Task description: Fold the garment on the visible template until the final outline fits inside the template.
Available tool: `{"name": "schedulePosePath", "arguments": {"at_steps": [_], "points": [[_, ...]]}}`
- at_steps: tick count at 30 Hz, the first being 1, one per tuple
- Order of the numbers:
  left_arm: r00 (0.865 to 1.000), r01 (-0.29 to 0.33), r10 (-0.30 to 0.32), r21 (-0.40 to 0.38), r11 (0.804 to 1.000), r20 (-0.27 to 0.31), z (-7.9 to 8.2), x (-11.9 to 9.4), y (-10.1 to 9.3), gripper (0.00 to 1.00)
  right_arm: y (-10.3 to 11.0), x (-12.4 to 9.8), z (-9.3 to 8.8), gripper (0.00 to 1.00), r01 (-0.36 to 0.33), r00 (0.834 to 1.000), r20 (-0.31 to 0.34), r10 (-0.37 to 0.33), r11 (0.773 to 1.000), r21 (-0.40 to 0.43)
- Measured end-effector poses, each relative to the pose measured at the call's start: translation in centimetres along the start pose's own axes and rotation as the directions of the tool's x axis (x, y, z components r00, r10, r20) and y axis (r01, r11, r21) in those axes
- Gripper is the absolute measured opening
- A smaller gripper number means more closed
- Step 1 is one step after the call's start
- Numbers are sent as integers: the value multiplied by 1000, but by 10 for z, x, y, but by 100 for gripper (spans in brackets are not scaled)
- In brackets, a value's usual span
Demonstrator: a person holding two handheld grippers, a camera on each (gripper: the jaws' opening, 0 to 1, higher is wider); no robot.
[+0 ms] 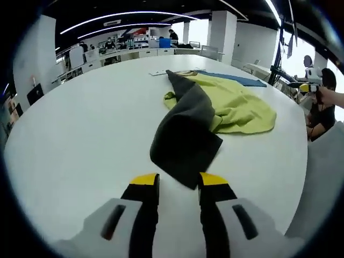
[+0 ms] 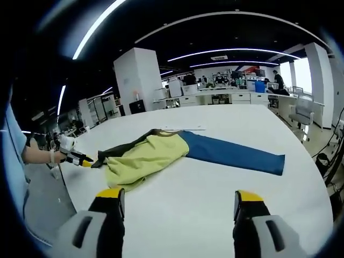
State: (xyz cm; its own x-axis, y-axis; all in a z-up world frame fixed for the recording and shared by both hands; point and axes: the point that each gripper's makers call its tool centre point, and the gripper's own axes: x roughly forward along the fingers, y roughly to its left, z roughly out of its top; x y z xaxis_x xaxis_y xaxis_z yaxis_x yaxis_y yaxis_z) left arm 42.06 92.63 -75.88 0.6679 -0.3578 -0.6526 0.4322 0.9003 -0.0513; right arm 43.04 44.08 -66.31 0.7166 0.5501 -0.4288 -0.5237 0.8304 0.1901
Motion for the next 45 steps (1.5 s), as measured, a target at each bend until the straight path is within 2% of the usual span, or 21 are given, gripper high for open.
{"name": "schedulePosePath", "arguments": {"at_steps": [3, 8, 10, 20, 29, 33, 39, 45], "points": [[1000, -15, 14, -29, 999, -22, -3, 2, 1, 17, 0, -1, 0, 84, 1, 1000, 0, -1, 1000, 1], [999, -17, 16, -33, 999, -37, -2, 2, -2, 16, -1, -2, -1, 84, 2, 1000, -1, -2, 1000, 4], [999, -16, 15, -35, 999, -48, -3, 1, -4, 12, -1, -2, -2, 84, 3, 1000, 0, -3, 1000, 5], [999, -13, 10, -51, 999, -43, -1, -1, -7, 1, 1, 0, -6, 83, -2, 1000, -4, 2, 1000, 15], [999, -12, 9, -44, 999, -47, 2, -4, -5, 0, 2, 1, 0, 83, -12, 1000, -1, 12, 1000, -1], [999, -27, 25, -47, 999, -40, 7, -14, 4, 0, 5, 1, 6, 83, -14, 1000, 17, 14, 1000, -8], [998, -60, 60, 4, 998, -10, 20, -32, 23, 0, 10, 0, 15, 85, -21, 999, 41, 22, 999, -24], [992, -121, 121, 17, 992, 26, 39, -51, 55, 0, 10, 1, 17, 87, -25, 999, 39, 27, 999, -45]]}}
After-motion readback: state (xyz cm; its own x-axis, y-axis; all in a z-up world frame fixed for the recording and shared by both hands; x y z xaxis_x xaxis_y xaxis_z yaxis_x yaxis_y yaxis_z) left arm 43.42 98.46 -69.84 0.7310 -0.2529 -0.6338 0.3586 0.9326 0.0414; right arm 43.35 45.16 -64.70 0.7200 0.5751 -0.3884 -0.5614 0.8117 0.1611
